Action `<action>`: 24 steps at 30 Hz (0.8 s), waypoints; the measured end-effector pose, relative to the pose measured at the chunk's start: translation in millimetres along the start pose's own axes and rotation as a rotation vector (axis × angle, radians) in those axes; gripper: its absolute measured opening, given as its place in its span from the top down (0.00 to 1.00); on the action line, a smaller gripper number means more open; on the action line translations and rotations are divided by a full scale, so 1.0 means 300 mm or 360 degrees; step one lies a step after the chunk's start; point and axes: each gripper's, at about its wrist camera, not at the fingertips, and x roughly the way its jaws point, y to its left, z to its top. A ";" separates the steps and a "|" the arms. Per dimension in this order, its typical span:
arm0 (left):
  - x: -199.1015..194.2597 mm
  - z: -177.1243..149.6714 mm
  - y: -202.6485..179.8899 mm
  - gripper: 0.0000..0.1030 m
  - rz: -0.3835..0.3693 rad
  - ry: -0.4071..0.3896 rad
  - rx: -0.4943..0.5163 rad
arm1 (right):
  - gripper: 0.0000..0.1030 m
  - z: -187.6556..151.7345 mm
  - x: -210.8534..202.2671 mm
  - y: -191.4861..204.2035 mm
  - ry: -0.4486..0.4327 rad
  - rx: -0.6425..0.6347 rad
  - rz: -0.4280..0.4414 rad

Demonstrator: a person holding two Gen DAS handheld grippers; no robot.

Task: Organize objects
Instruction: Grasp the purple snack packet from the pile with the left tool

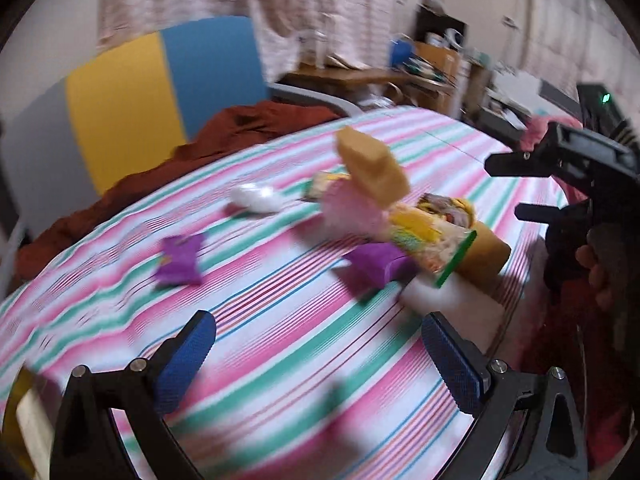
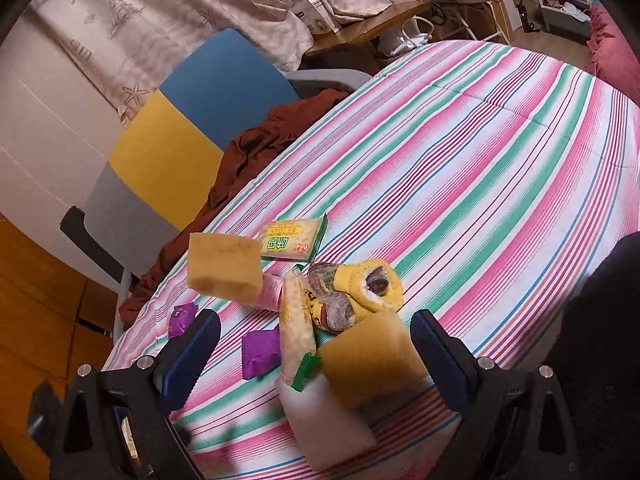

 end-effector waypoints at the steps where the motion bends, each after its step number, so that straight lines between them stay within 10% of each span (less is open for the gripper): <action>1: 0.030 0.015 -0.009 0.00 -0.0025 0.0018 0.0022 | 0.05 0.000 0.001 -0.001 0.0004 0.0002 0.0005; 16: 0.336 0.141 -0.071 0.02 -0.0325 0.0146 0.0070 | 0.05 0.007 0.021 -0.006 0.0058 -0.0004 0.0040; 19: 0.363 0.134 -0.055 0.36 -0.0385 0.0169 -0.0012 | 0.05 0.009 0.025 -0.008 0.0061 -0.0008 0.0030; 24: 0.328 0.083 -0.021 0.38 -0.0456 0.0155 -0.0112 | 0.05 0.008 0.029 -0.008 0.0069 -0.0016 0.0008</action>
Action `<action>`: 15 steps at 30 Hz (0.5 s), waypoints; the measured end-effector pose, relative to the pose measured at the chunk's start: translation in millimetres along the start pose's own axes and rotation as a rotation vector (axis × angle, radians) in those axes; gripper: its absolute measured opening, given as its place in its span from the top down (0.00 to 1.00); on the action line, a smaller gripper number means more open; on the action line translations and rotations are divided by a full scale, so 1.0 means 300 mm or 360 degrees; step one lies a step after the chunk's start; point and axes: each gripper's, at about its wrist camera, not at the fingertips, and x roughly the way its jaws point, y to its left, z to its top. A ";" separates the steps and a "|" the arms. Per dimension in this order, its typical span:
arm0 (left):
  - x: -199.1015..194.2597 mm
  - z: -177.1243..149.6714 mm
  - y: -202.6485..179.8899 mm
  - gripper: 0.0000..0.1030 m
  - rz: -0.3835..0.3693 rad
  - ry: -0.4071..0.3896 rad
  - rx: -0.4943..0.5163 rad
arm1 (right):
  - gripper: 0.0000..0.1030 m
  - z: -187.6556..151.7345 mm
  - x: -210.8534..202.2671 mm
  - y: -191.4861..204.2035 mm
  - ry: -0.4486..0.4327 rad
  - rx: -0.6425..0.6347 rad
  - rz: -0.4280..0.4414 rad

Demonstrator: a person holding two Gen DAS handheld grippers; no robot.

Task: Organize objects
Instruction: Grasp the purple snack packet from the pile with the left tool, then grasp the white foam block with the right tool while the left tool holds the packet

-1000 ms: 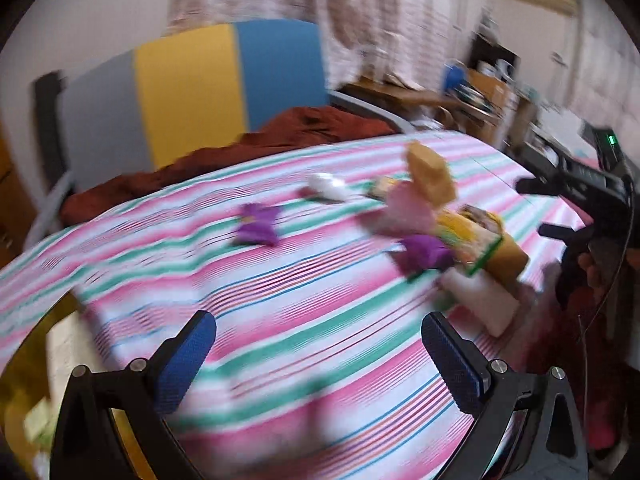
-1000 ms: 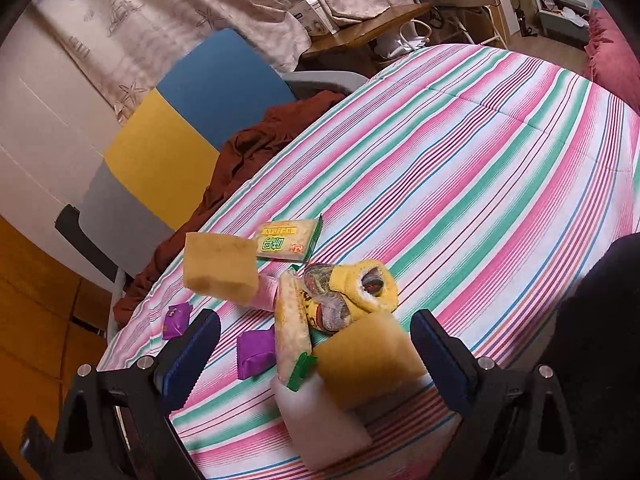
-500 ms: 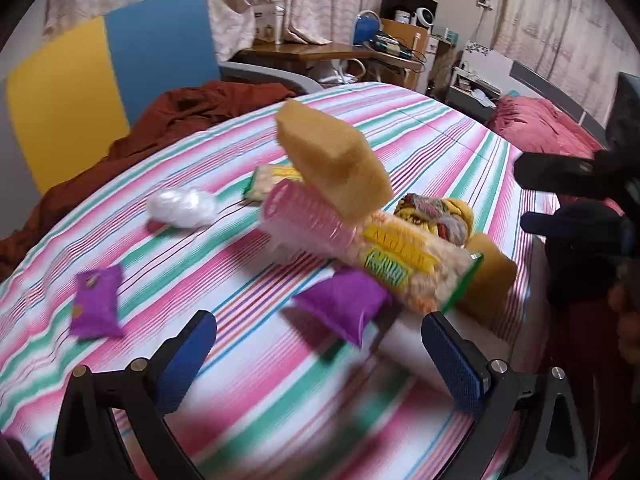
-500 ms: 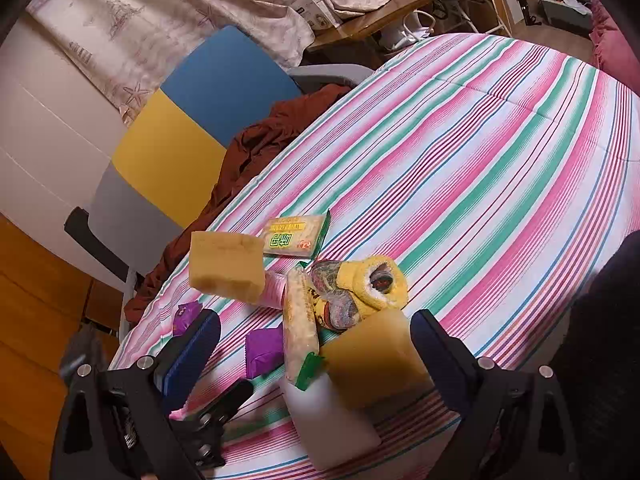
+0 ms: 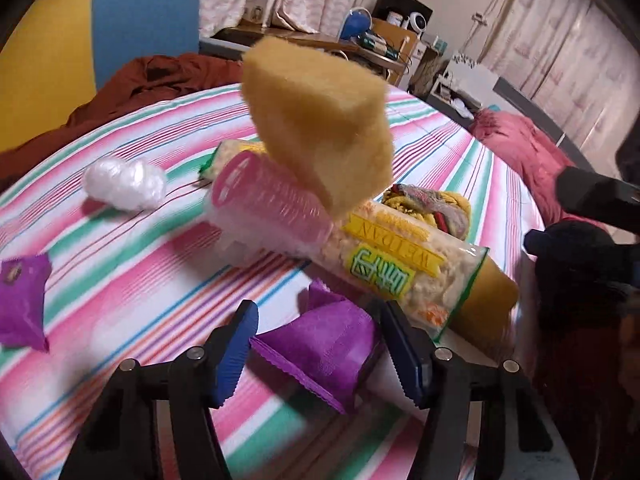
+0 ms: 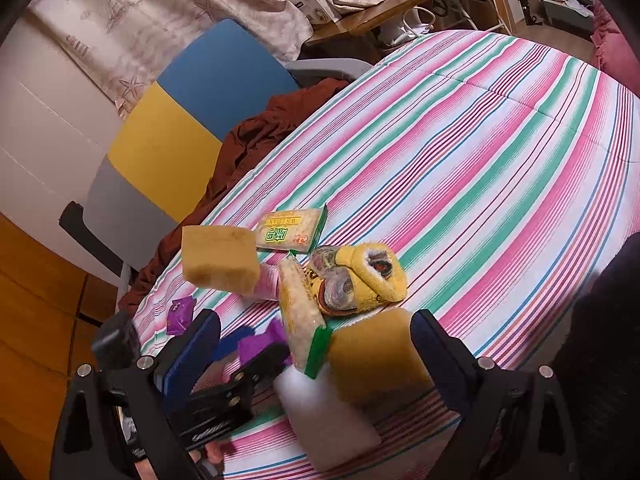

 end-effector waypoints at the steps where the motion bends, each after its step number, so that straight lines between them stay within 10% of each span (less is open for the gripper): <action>1: -0.020 -0.023 0.009 0.38 -0.0001 -0.0010 -0.0031 | 0.05 0.000 0.001 -0.001 0.0003 -0.0001 -0.0003; 15: -0.302 -0.387 0.045 0.41 0.0223 -0.0160 -0.0314 | 0.05 -0.010 0.022 0.070 0.0036 -0.0167 -0.0078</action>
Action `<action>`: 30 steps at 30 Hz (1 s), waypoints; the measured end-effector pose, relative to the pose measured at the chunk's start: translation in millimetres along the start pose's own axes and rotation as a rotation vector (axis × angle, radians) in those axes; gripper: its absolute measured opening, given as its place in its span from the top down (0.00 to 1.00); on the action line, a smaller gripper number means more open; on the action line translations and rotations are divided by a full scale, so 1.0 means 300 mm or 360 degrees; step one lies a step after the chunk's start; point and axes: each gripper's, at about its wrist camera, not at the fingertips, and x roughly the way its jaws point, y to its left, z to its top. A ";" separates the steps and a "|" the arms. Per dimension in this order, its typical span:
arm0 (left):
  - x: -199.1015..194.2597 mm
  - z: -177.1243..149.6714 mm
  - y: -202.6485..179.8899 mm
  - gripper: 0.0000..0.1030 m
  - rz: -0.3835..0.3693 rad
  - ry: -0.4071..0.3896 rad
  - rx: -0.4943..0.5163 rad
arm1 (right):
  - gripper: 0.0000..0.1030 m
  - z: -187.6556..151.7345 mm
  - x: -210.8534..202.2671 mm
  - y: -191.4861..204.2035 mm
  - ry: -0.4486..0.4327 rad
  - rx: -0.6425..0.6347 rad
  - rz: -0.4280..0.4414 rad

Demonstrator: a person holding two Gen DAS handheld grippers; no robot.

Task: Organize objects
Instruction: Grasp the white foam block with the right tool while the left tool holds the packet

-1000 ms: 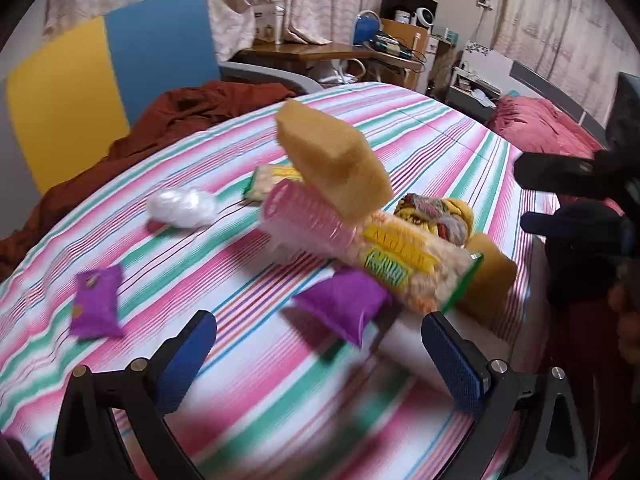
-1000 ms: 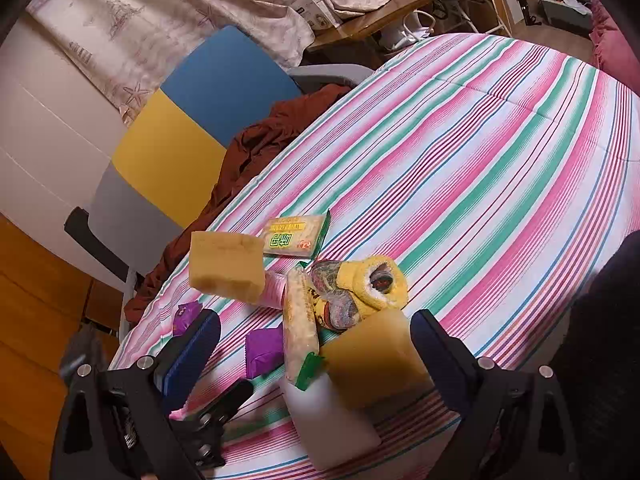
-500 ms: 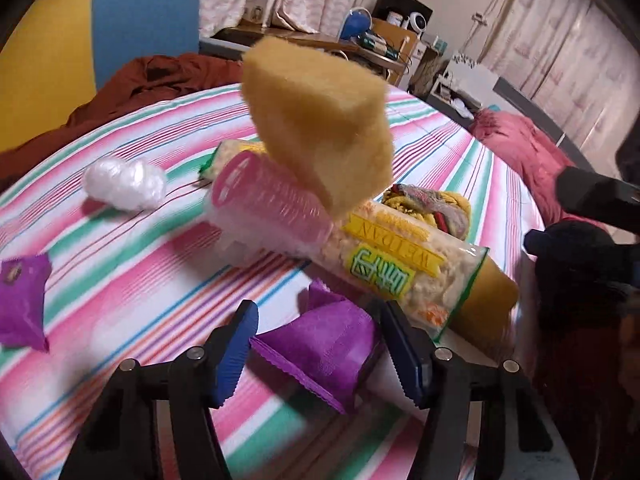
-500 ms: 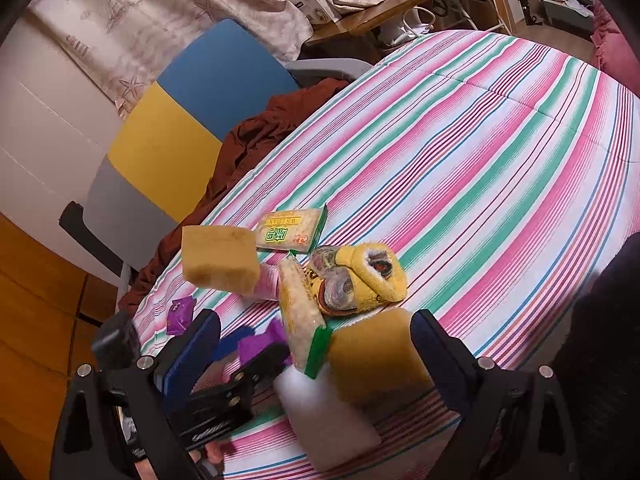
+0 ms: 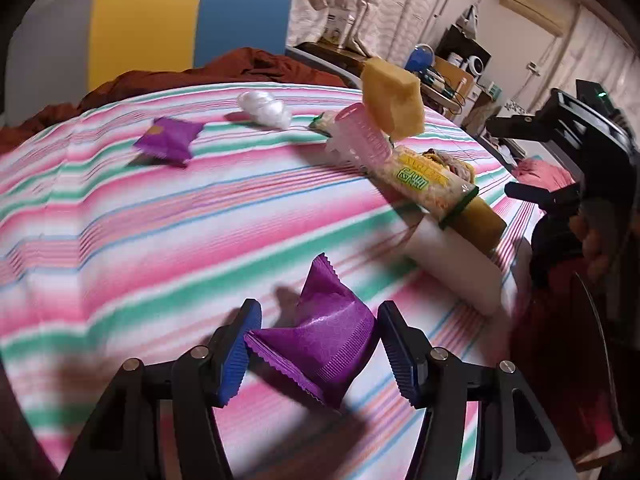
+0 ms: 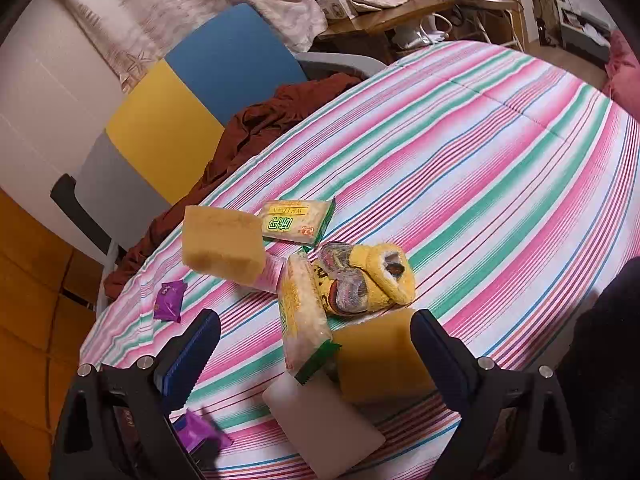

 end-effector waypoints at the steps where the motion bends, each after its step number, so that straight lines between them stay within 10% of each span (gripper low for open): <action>1: -0.012 -0.012 -0.002 0.41 0.0006 0.0000 -0.0001 | 0.05 -0.001 -0.002 0.004 -0.0002 -0.0010 0.0001; 16: -0.012 -0.031 -0.011 0.47 0.0063 0.0004 0.0045 | 0.08 0.008 0.005 -0.002 -0.0044 -0.0022 -0.0188; 30: -0.007 -0.040 0.002 0.48 0.0032 -0.0038 0.0017 | 0.38 0.084 0.059 0.081 0.0108 -0.0247 -0.0246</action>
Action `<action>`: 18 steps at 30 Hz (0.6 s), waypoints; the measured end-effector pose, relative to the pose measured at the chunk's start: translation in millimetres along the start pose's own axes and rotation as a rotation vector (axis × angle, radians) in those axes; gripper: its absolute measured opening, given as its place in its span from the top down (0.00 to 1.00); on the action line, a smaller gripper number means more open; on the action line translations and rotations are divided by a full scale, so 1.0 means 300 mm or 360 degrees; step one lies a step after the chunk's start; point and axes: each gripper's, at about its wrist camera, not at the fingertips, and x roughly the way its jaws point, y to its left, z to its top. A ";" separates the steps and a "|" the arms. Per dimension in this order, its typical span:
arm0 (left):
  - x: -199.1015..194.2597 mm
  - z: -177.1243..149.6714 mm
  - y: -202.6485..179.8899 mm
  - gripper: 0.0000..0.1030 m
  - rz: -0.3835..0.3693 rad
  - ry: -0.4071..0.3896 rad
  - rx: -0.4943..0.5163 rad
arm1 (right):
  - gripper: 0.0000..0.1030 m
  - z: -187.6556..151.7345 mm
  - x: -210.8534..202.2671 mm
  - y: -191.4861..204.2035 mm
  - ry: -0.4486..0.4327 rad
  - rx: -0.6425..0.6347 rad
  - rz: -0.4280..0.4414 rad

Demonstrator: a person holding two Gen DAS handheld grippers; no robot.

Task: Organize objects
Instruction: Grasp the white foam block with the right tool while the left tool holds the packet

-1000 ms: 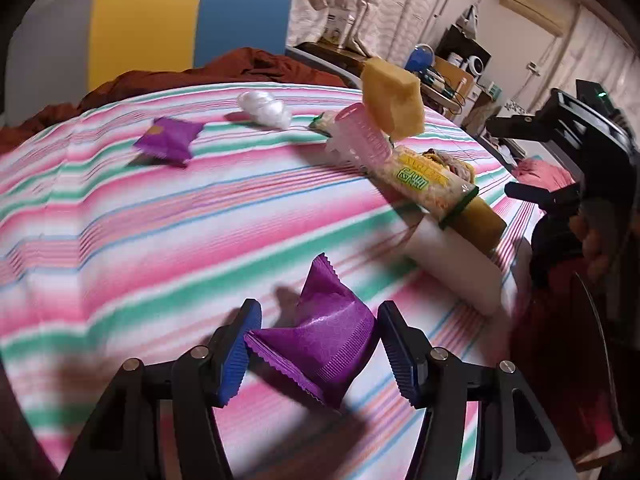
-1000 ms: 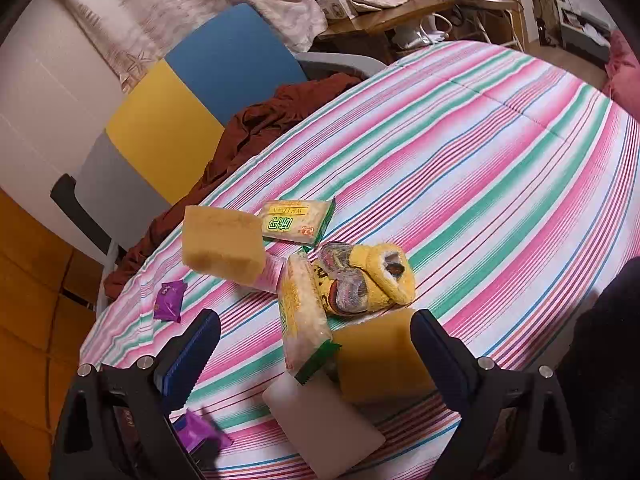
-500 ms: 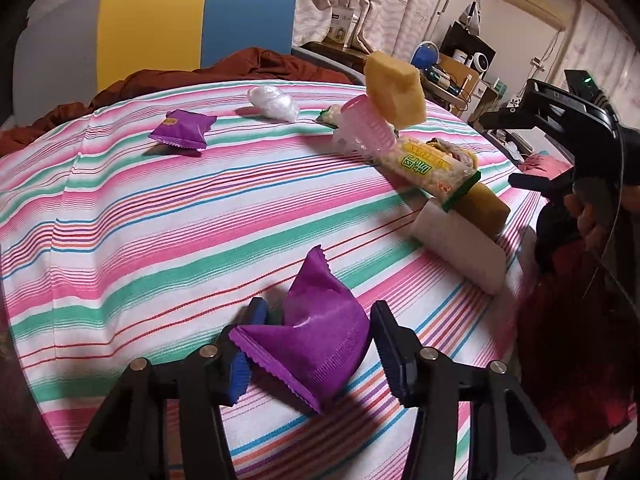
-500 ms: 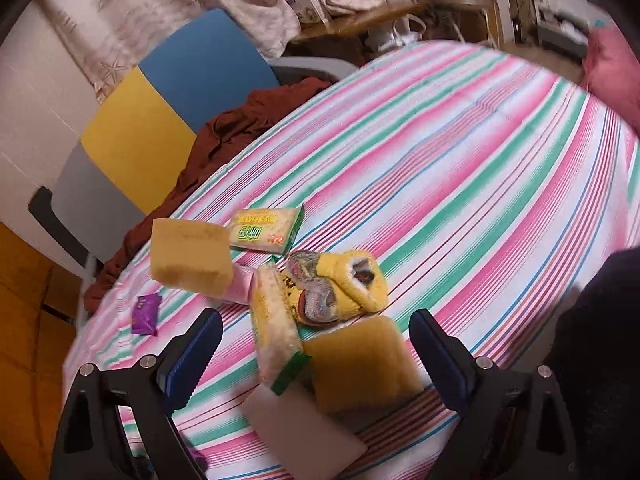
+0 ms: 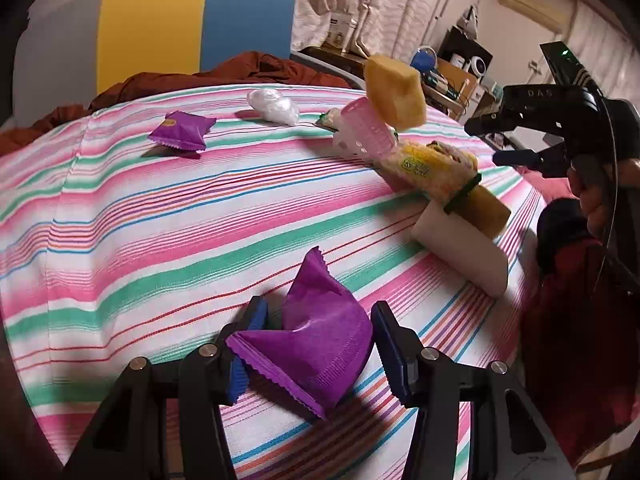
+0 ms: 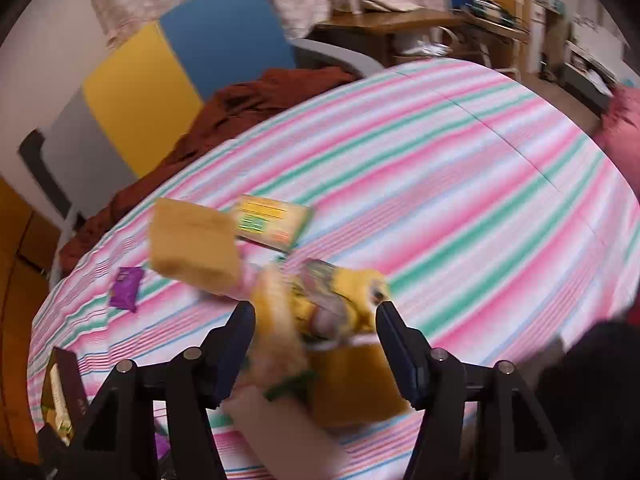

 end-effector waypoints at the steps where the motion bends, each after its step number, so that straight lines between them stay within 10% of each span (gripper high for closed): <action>1: -0.001 0.001 0.002 0.48 -0.0006 -0.0003 -0.0010 | 0.38 0.010 0.004 0.027 -0.0001 -0.0052 0.0022; 9: -0.001 -0.007 0.001 0.48 -0.0008 -0.0025 -0.0009 | 0.38 0.026 0.011 0.070 0.0091 -0.0265 -0.0062; 18: 0.004 -0.012 -0.007 0.48 0.0005 -0.0048 -0.0003 | 0.38 -0.150 -0.007 0.170 0.0552 -0.0783 0.0060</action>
